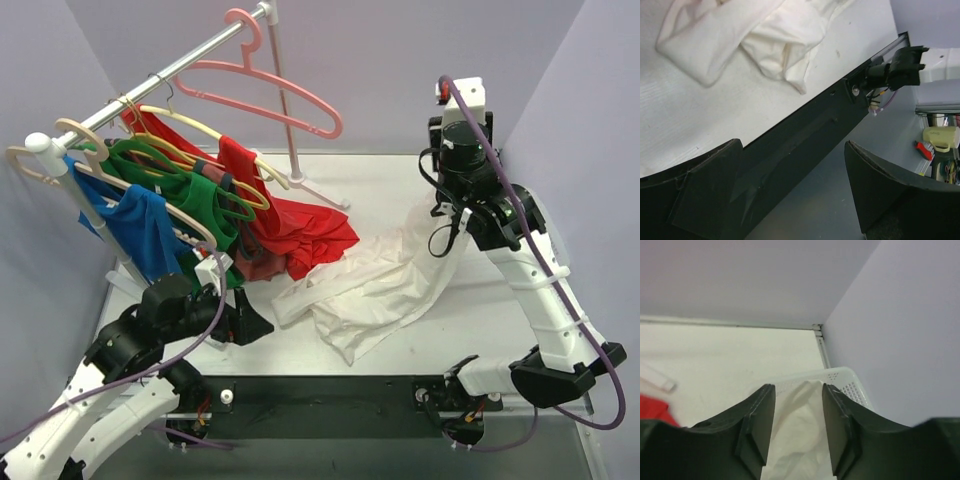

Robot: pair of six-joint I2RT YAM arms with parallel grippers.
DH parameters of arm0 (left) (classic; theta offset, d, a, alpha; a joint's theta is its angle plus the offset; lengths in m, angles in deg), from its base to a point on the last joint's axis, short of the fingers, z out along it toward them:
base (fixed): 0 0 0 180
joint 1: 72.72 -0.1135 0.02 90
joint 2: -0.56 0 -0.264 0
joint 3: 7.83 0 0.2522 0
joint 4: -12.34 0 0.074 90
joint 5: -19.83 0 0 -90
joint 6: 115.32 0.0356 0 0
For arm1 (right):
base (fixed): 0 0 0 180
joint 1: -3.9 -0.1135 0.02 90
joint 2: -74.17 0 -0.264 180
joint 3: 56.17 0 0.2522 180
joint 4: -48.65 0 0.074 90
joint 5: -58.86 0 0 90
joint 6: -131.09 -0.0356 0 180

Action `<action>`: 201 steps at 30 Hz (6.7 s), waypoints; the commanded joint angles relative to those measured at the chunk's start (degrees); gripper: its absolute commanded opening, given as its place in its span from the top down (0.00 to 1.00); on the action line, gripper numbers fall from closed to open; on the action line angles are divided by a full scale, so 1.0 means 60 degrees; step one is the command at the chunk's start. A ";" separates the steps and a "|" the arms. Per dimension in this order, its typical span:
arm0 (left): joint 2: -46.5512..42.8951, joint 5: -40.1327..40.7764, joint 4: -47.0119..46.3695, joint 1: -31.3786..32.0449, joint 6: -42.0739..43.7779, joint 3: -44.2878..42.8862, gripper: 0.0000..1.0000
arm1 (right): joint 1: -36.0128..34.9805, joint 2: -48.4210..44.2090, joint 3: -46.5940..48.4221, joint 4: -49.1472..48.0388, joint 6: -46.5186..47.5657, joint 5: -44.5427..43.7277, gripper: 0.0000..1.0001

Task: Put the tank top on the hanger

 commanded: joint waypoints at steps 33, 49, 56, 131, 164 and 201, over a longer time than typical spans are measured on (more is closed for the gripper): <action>0.8790 0.5166 -0.3065 0.2015 0.1568 -0.0489 0.33 | -0.4482 -0.0610 -0.9404 -0.1809 -1.0571 0.6612 0.39; 0.4985 0.2911 -0.1532 0.1018 0.1291 -0.0311 1.00 | -0.5333 -0.2492 -0.7278 0.3093 -0.9286 0.3023 1.00; 0.2185 0.1417 0.0082 0.0945 0.0763 -0.1890 1.00 | -0.5406 -0.3567 -0.4394 0.5660 -0.7118 0.2216 1.00; 0.6026 0.1488 -0.1529 0.3274 0.2010 -0.5184 0.25 | -0.1129 -0.6630 -0.7686 0.2908 -0.0643 1.2380 0.37; 0.1846 0.1650 0.1491 0.3303 -0.1654 0.1137 0.25 | -0.1348 0.1457 -0.6514 0.1956 0.1791 0.8045 0.58; 0.6678 0.3334 0.0231 0.3772 -0.0804 0.0420 0.45 | -0.1129 -0.2014 -0.7774 0.1297 -0.0098 0.8235 1.00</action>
